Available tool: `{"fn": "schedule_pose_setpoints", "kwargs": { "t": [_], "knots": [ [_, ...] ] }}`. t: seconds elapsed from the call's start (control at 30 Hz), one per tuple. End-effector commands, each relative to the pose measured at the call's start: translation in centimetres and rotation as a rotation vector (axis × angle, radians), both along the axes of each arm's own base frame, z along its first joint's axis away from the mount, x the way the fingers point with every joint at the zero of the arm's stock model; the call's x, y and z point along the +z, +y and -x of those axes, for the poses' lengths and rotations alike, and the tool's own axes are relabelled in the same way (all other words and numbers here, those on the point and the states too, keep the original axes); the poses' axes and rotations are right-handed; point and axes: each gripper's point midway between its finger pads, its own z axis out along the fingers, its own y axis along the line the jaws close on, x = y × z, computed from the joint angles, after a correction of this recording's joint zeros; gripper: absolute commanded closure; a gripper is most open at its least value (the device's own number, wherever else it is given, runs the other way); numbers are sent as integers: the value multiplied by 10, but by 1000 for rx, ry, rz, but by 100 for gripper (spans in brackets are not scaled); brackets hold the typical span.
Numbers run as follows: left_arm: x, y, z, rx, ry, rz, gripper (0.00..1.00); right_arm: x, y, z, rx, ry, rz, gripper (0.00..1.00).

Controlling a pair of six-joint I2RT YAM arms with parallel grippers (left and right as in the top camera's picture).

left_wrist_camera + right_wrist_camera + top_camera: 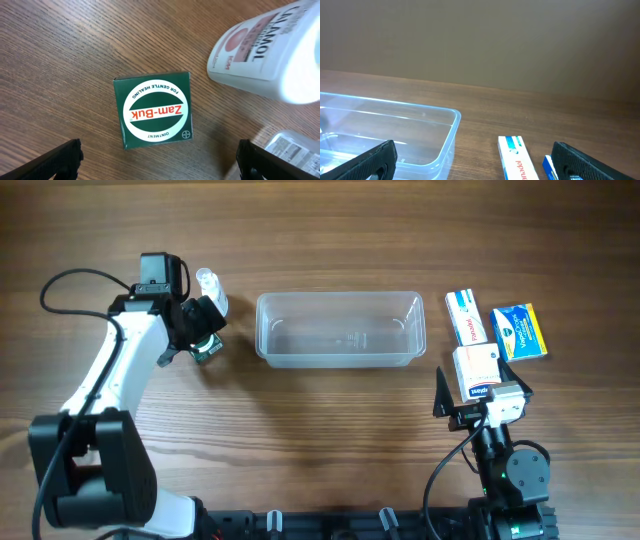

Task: Pack container
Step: 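Move the left gripper over the white spray bottle and grasp it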

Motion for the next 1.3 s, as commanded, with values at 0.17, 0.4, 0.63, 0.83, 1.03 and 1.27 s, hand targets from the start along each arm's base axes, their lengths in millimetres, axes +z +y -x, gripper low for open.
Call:
{"fn": "schedule_pose_setpoints", "kwargs": {
  "t": [0.17, 0.4, 0.63, 0.83, 1.03, 1.27],
  "knots": [
    [68, -16, -5, -314, -210, -44, 0, 1, 2, 0, 15, -3, -16, 0],
    [60, -17, -21, -365, -237, -62, 1, 1, 2, 0, 15, -4, -16, 1],
    [62, -24, -51, -429, -341, -68, 1, 1, 2, 0, 15, -3, -16, 0],
    [58, -29, -66, -440, -376, -74, 2, 1, 2, 0, 15, -4, -16, 0],
    [39, -45, -77, -497, -368, -107, 4, 1, 2, 0, 15, -4, -16, 0],
    [19, -37, -81, -467, -310, -197, 4, 1, 2, 0, 15, -4, -16, 0]
  ]
}}
